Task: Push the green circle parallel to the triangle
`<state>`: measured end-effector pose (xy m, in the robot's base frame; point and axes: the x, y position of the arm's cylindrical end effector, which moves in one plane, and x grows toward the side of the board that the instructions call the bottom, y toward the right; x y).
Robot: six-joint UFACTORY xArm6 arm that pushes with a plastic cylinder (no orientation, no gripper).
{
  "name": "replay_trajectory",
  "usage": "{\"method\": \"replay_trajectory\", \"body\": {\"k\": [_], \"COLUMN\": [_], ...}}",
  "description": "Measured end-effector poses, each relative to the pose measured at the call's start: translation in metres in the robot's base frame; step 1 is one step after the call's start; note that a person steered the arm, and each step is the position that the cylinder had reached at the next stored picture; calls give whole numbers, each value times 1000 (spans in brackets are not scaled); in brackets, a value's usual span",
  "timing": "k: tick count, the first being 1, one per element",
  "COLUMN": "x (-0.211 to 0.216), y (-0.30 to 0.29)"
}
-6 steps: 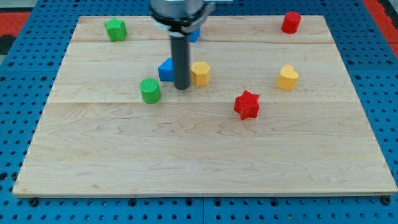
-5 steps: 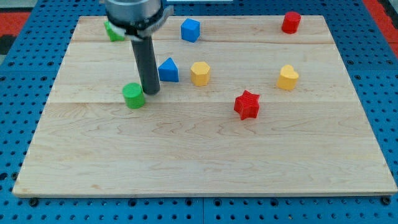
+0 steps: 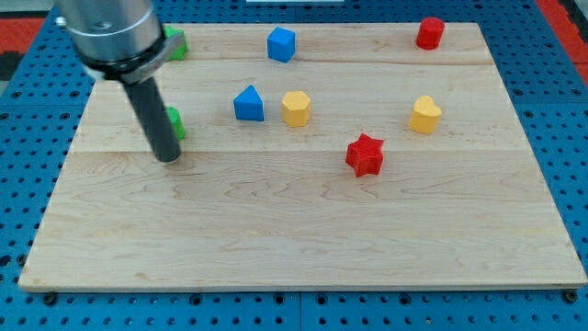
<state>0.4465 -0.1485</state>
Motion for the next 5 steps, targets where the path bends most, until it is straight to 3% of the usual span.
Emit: {"method": "replay_trajectory", "body": {"k": [2, 3, 4, 5], "x": [-50, -62, -102, -106], "y": [-37, -20, -19, -54]}}
